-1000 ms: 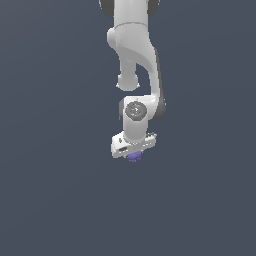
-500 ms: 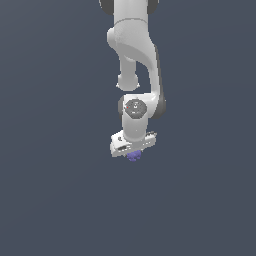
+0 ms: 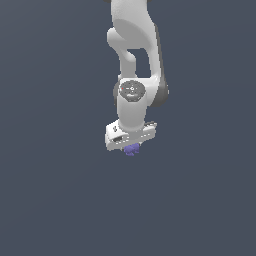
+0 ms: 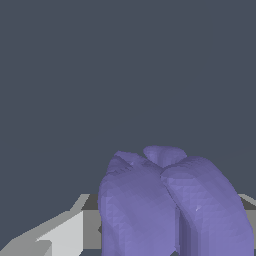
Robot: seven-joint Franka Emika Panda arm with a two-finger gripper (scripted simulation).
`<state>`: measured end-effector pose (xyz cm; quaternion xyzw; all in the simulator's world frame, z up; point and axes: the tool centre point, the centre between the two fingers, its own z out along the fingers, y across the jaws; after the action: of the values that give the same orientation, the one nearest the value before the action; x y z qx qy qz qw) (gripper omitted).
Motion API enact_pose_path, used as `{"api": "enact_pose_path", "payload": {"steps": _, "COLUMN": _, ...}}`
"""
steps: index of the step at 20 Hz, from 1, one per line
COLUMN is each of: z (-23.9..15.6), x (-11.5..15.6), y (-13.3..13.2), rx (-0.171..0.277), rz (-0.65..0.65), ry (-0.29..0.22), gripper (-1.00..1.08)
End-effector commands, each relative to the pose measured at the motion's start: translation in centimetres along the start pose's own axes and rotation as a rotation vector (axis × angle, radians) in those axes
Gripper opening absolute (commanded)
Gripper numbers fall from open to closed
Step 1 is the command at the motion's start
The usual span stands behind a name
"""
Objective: Pick up the object and move it to a goal position.
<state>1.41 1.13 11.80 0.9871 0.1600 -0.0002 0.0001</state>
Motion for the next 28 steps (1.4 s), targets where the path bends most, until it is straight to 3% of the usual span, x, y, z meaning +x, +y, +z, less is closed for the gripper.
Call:
{"api": "enact_pose_path", "payload": {"steps": 1, "z": -2.6, "x": 0.0, "y": 0.5, "rx": 0.0, "rz": 0.0, "ry": 0.001, "gripper": -1.0}}
{"api": "enact_pose_path", "payload": {"steps": 18, "z": -21.5, "x": 0.6, "y": 4.2, "rx": 0.001, "rz": -0.001, "ry": 0.001, "gripper": -1.0}}
{"api": "enact_pose_path", "payload": {"steps": 28, "z": -30.1, "x": 1.1, "y": 6.1, "rx": 0.001, "rz": -0.001, "ry": 0.001, "gripper": -1.0}}
